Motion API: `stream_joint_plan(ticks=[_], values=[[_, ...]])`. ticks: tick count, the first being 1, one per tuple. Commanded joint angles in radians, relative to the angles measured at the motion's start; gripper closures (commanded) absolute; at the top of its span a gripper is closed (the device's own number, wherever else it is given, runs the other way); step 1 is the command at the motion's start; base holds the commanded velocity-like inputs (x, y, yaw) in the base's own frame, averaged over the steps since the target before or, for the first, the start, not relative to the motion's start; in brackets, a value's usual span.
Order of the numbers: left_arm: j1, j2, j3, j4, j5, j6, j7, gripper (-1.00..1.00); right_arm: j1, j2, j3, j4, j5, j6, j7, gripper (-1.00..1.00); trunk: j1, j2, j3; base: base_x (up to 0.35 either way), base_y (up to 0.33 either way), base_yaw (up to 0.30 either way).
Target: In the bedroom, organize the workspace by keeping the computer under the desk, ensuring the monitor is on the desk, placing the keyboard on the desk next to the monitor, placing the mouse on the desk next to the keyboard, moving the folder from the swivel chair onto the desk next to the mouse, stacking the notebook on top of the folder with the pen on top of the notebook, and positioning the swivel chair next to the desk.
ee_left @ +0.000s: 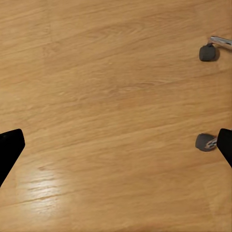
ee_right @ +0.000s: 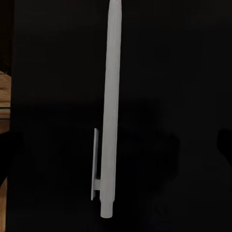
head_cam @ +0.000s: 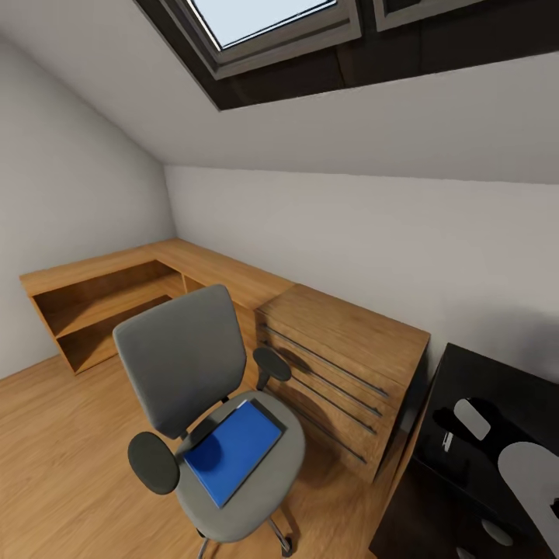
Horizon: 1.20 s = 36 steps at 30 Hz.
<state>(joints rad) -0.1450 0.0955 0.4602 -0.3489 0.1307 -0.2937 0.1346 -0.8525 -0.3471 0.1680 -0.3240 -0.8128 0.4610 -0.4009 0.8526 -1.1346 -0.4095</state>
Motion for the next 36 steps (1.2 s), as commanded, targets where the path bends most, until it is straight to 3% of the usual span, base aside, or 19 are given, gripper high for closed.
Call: stream_joint_plan(ticks=[1, 13, 18, 22, 27, 32, 36], values=[[-0.001, 0.000, -0.003, 0.001, 0.010, -0.004, 0.000, -1.00, 0.000, -0.001, 0.008, -0.003, -0.009, 0.004, -0.007, -1.00, 0.000, -0.001, -0.001, 0.000, 0.000, 0.000], [0.000, 0.000, -0.003, 0.001, 0.009, -0.003, 0.000, -1.00, 0.000, -0.003, 0.008, -0.017, -0.009, 0.003, -0.008, -1.00, 0.000, -0.001, -0.001, 0.000, 0.000, 0.000], [0.000, -0.002, -0.004, 0.002, 0.009, -0.002, 0.000, -1.00, 0.001, -0.003, 0.007, -0.098, -0.008, 0.002, -0.015, -1.00, 0.000, -0.001, -0.001, 0.000, 0.000, 0.000], [-0.001, -0.004, -0.005, 0.002, 0.008, -0.002, 0.000, -1.00, 0.005, -0.007, 0.006, -0.236, -0.008, 0.000, -0.052, -1.00, 0.000, -0.001, -0.001, 0.000, 0.000, 0.000], [-0.001, -0.003, -0.005, 0.003, 0.008, -0.002, 0.000, -1.00, 0.040, -0.004, 0.007, -0.420, -0.009, 0.000, -0.168, -1.00, 0.000, -0.001, -0.001, 0.000, 0.000, 0.000], [0.000, -0.003, -0.005, 0.004, 0.008, -0.002, 0.000, -1.00, 0.146, -0.001, 0.008, -0.632, -0.011, 0.002, -0.276, -1.00, 0.000, -0.001, -0.001, 0.000, 0.000, 0.000], [-0.001, -0.003, -0.005, 0.004, 0.009, -0.002, 0.000, -1.00, 0.265, 0.006, 0.023, -0.907, -0.017, 0.007, -0.321, -1.00, 0.000, -0.001, -0.001, 0.000, 0.000, 0.000]])
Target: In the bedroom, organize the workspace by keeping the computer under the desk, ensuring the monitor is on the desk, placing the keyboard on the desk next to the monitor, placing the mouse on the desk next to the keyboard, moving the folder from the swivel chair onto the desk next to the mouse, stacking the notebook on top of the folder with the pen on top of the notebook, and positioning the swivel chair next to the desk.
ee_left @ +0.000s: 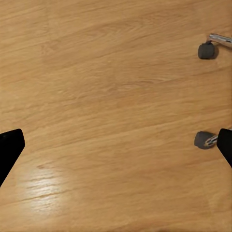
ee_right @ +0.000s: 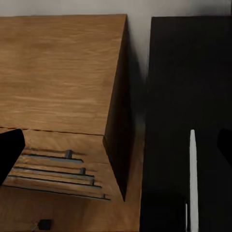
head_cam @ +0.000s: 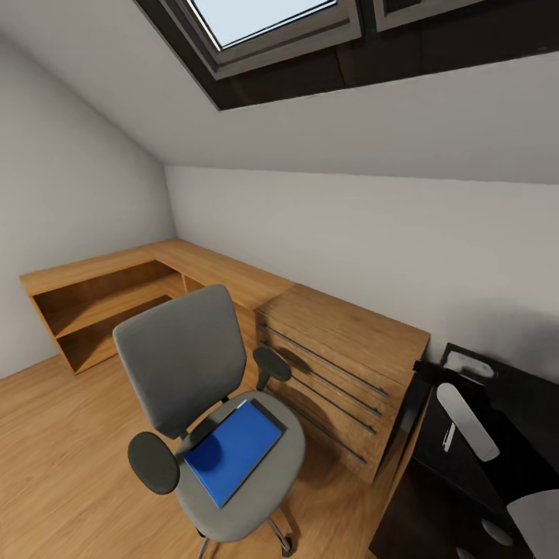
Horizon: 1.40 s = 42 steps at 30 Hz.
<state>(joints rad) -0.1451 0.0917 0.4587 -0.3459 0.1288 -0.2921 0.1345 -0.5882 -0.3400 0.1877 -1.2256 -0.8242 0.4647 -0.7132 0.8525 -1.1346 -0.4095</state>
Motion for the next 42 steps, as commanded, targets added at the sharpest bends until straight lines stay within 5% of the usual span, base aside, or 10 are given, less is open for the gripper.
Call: stream_joint_plan(ticks=[1, 10, 16, 42], values=[[-0.001, 0.000, -0.003, 0.001, 0.011, -0.004, 0.000, -1.00, 0.012, 0.004, 0.009, -0.033, -0.006, 0.003, -0.011, -1.00, 0.000, -0.001, -0.001, 0.000, 0.000, 0.000], [0.000, 0.001, -0.003, 0.001, 0.011, -0.004, 0.000, -1.00, 0.068, 0.088, 0.112, -0.171, -0.004, 0.032, -0.023, -1.00, 0.000, -0.001, -0.001, 0.000, 0.000, 0.103], [0.000, 0.002, -0.003, 0.001, 0.011, -0.004, 0.000, -1.00, 0.072, 0.112, 0.160, -0.181, -0.002, 0.036, -0.024, -1.00, 0.000, -0.001, -0.001, 0.000, 0.000, 0.250], [0.000, 0.006, -0.002, 0.001, 0.012, -0.004, 0.000, -1.00, 0.073, 0.146, 0.205, -0.174, 0.000, 0.035, -0.023, -1.00, 0.000, -0.001, -0.001, 0.000, 0.000, 0.266]])
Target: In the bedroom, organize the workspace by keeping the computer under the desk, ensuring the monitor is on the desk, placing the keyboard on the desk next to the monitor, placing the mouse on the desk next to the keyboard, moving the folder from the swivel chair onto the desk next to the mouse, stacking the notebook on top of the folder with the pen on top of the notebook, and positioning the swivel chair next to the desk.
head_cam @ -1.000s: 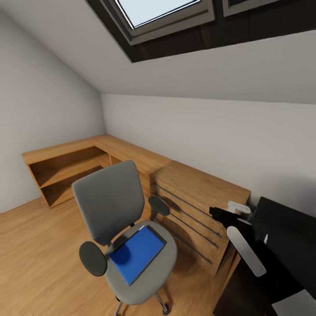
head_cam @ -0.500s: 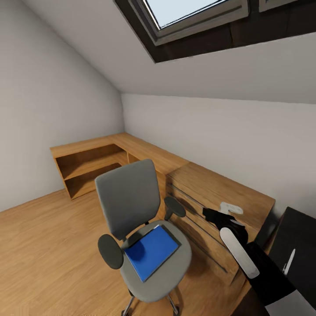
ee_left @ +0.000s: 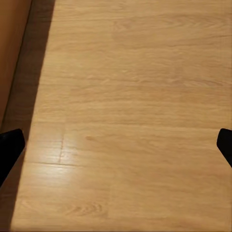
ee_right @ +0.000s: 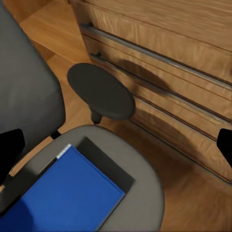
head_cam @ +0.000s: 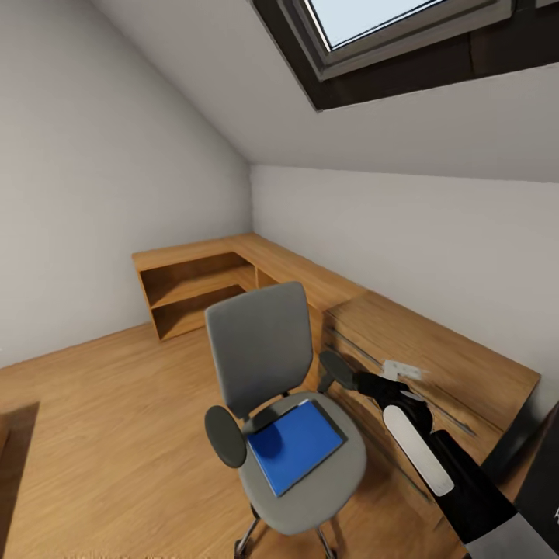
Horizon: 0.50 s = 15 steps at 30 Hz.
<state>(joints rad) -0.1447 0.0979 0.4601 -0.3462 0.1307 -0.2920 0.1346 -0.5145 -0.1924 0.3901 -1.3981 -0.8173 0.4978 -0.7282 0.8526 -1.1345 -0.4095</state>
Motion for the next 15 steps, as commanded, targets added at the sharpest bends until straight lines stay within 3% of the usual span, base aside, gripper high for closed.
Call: stream_joint_plan(ticks=[1, 15], values=[[-0.001, 0.000, -0.003, 0.001, 0.010, -0.004, 0.000, -1.00, -0.001, -0.001, 0.003, -0.001, -0.006, 0.002, -0.008, -1.00, 0.000, -0.001, -0.001, 0.000, 0.000, 0.267], [-0.001, 0.000, -0.003, 0.001, 0.010, -0.005, 0.000, -1.00, -0.001, -0.001, 0.021, -0.001, -0.006, 0.002, -0.009, -1.00, 0.000, -0.001, -0.001, 0.000, 0.000, 0.267]])
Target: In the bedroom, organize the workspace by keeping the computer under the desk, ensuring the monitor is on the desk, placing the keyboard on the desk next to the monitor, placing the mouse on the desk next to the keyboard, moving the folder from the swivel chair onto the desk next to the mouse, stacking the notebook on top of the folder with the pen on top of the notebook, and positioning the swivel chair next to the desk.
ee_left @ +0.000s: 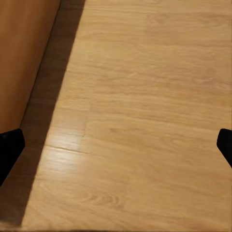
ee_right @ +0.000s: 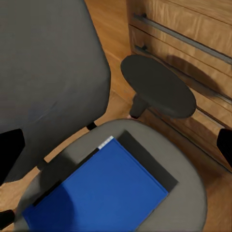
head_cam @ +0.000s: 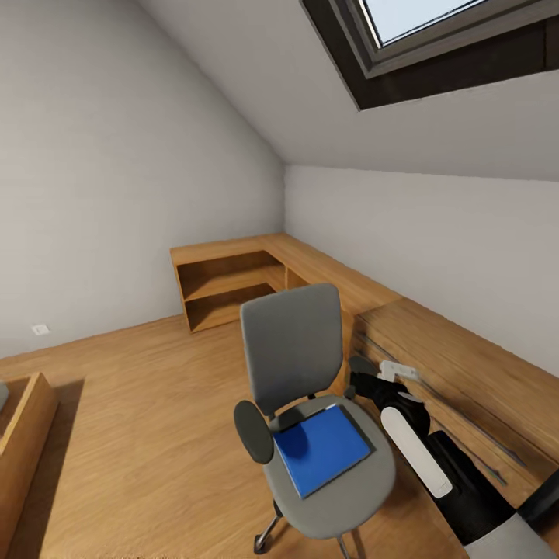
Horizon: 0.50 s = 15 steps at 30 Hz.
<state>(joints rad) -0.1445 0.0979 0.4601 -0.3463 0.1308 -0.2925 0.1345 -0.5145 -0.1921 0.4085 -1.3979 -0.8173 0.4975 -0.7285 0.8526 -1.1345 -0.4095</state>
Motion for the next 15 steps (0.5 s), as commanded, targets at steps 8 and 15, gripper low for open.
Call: stream_joint_plan(ticks=[8, 15], values=[[-0.001, -0.001, -0.003, 0.001, 0.010, -0.005, 0.000, -1.00, -0.001, -0.002, 0.003, -0.003, -0.006, 0.003, -0.008, -1.00, 0.000, -0.001, -0.001, 0.000, 0.000, 0.250], [-0.001, -0.005, -0.002, -0.009, 0.011, -0.020, -0.002, -1.00, -0.001, -0.004, 0.001, -0.003, -0.008, 0.004, -0.007, -1.00, 0.000, -0.001, -0.001, 0.000, 0.000, 0.049]])
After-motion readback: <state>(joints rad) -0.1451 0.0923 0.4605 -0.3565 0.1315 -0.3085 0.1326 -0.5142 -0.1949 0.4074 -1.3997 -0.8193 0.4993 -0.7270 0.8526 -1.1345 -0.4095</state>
